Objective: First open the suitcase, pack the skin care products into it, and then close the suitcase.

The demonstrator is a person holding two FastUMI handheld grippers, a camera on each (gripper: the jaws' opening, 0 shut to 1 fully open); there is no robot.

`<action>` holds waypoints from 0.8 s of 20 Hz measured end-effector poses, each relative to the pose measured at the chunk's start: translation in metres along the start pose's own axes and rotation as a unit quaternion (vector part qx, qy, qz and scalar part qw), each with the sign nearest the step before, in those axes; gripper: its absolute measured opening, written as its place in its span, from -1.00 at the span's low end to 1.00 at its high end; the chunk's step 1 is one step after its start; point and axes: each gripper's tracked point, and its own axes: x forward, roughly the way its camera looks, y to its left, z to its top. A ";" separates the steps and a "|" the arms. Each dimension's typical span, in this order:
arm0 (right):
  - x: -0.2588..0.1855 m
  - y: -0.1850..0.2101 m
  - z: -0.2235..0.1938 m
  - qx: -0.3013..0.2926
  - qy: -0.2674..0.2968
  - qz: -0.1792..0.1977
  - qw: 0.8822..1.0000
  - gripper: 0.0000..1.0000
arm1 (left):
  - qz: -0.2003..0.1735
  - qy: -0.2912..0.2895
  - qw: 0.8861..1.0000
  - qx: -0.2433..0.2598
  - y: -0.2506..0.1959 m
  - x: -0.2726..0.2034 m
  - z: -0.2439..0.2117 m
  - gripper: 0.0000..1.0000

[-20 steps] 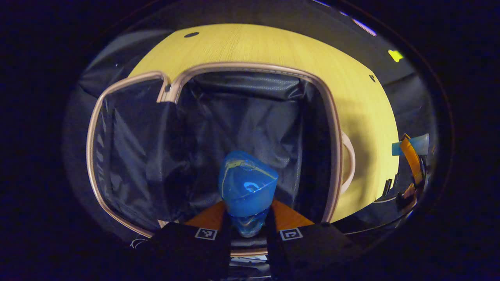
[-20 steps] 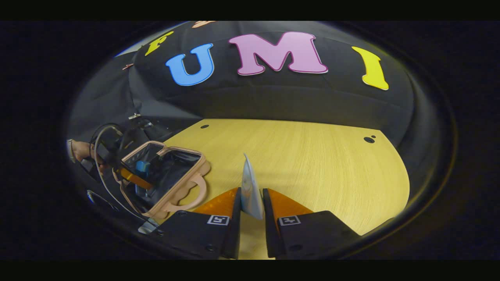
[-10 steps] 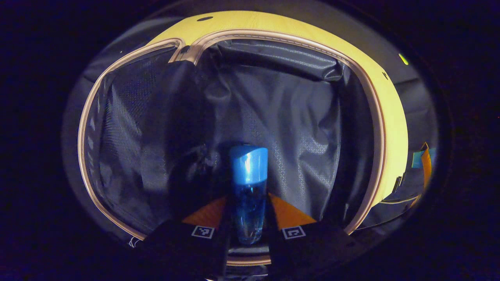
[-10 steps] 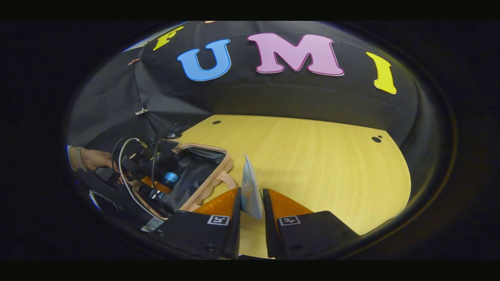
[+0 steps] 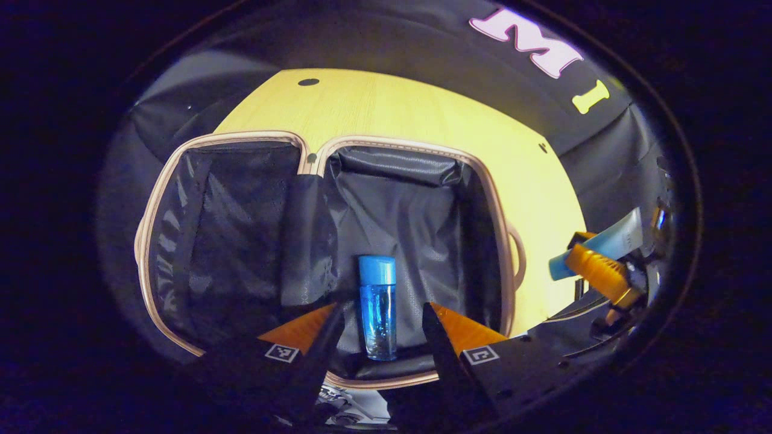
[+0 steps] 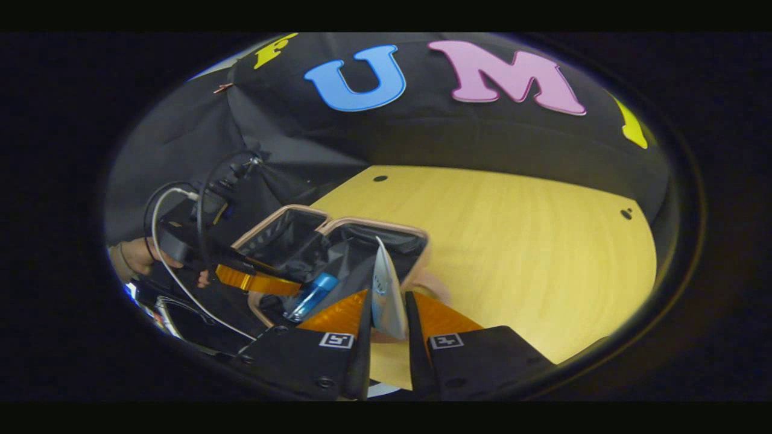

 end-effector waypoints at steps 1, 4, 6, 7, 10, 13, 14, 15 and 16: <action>0.011 0.012 -0.003 0.016 0.011 0.013 1.000 -0.39 | -0.013 -0.021 1.000 -0.010 0.001 -0.011 0.007 0.67; 0.045 0.036 -0.031 0.072 0.078 0.030 0.994 -0.39 | -0.021 -0.082 0.996 -0.022 0.023 -0.046 0.024 0.67; 0.063 0.040 -0.059 0.106 0.144 0.020 0.984 -0.39 | -0.016 -0.113 0.993 -0.023 0.043 -0.068 0.028 0.68; 0.067 0.044 -0.076 0.118 0.182 0.015 0.976 -0.39 | -0.015 -0.128 0.991 -0.025 0.054 -0.080 0.031 0.69; 0.082 0.048 -0.107 0.169 0.248 -0.011 0.954 -0.51 | -0.002 -0.156 0.987 -0.043 0.087 -0.101 0.031 0.68; 0.092 0.042 -0.122 0.164 0.277 -0.052 0.945 -0.23 | 0.024 -0.168 0.983 -0.074 0.125 -0.114 0.027 0.69; 0.092 0.043 -0.123 0.172 0.290 -0.058 0.940 -0.53 | 0.032 -0.167 0.982 -0.086 0.135 -0.115 0.026 0.69; 0.088 0.040 -0.123 0.183 0.300 -0.069 0.934 -0.53 | 0.040 -0.167 0.980 -0.097 0.144 -0.117 0.024 0.68; 0.087 0.036 -0.122 0.196 0.303 -0.083 0.929 -0.53 | 0.045 -0.170 0.979 -0.106 0.150 -0.120 0.026 0.69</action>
